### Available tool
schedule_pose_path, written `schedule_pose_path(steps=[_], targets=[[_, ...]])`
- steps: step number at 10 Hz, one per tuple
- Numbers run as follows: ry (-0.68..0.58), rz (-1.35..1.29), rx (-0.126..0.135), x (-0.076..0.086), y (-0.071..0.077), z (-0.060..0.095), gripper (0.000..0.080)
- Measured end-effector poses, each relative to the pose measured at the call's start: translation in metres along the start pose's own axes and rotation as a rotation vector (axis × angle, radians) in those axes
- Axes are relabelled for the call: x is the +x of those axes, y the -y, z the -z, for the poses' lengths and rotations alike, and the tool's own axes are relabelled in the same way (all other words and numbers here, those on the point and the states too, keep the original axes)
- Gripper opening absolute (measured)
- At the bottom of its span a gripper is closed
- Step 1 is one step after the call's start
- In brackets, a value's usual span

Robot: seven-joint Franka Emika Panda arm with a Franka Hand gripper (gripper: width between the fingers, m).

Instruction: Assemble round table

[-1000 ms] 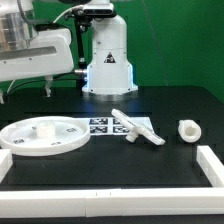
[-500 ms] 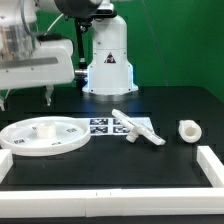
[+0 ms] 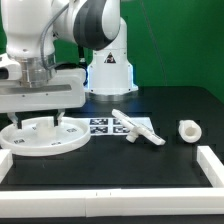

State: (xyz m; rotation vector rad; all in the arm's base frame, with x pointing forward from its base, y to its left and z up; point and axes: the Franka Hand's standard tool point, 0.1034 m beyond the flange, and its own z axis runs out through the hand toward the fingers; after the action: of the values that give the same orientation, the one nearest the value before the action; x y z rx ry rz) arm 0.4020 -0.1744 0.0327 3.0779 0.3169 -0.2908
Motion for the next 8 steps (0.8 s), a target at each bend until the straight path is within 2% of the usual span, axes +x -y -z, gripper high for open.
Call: schedule_pose_path(steps=[1,2,4,7,8], targets=[[-0.001,0.006,-0.014,-0.008,0.006,-0.008,0.0648],[0.007,0.008,-0.010,-0.015,0.009,-0.011,0.0648],[-0.014,-0.013,-0.022,-0.017,-0.002,-0.005,0.0648],[-0.013,-0.015,-0.024,-0.016,-0.001,-0.006,0.0648],[-0.022,-0.020,-0.037,-0.015,0.001,-0.007,0.0648]])
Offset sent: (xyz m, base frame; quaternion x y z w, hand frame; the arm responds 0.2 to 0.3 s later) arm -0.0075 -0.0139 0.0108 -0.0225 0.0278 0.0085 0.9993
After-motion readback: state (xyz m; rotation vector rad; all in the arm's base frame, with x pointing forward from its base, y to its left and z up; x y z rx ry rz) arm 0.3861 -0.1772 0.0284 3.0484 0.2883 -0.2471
